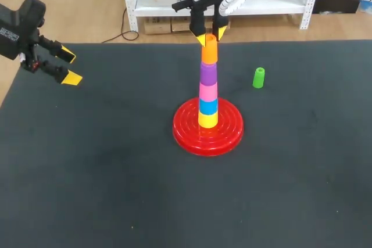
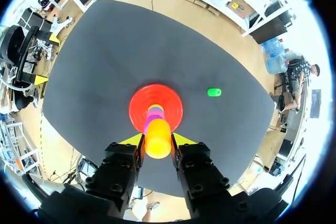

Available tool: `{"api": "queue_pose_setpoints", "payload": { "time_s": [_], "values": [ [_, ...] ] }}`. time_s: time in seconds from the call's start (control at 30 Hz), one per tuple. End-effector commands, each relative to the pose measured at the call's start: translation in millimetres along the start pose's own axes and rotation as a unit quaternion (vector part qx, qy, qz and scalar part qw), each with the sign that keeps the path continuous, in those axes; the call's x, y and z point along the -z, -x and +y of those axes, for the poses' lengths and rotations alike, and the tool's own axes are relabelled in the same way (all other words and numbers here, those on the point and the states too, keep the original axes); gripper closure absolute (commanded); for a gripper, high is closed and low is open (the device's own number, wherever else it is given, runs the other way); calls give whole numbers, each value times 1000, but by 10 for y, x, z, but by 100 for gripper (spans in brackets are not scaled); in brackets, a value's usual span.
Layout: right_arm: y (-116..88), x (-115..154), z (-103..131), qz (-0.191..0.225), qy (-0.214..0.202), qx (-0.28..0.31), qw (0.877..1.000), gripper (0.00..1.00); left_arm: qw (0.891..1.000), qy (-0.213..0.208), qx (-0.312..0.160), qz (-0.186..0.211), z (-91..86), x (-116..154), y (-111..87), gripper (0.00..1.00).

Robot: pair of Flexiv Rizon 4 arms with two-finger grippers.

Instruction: Pick up and stack the cylinders on the red base in this order: pink,purple,orange,green

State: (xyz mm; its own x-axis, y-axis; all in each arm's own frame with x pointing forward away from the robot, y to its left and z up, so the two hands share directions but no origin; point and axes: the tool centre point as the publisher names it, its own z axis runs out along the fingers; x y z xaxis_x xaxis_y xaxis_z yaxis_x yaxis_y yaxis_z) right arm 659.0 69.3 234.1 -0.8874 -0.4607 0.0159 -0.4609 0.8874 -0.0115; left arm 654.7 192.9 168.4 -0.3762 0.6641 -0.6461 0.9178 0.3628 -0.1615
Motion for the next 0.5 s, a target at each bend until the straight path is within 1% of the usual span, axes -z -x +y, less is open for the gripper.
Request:
{"api": "queue_pose_setpoints", "payload": {
  "time_s": [0.03,0.37,0.5],
  "values": [
    [13,-13,18,4,1,2,1000,100,1000,1,0,-1,-4,-4,-7,0],
    [-10,-9,11,2,7,1,1000,100,1000,1,0,-1,-4,-4,-7,0],
    [-23,-25,9,6,4,0,1000,100,1000,1,0,-1,-4,-4,-7,0]
  ]
}}
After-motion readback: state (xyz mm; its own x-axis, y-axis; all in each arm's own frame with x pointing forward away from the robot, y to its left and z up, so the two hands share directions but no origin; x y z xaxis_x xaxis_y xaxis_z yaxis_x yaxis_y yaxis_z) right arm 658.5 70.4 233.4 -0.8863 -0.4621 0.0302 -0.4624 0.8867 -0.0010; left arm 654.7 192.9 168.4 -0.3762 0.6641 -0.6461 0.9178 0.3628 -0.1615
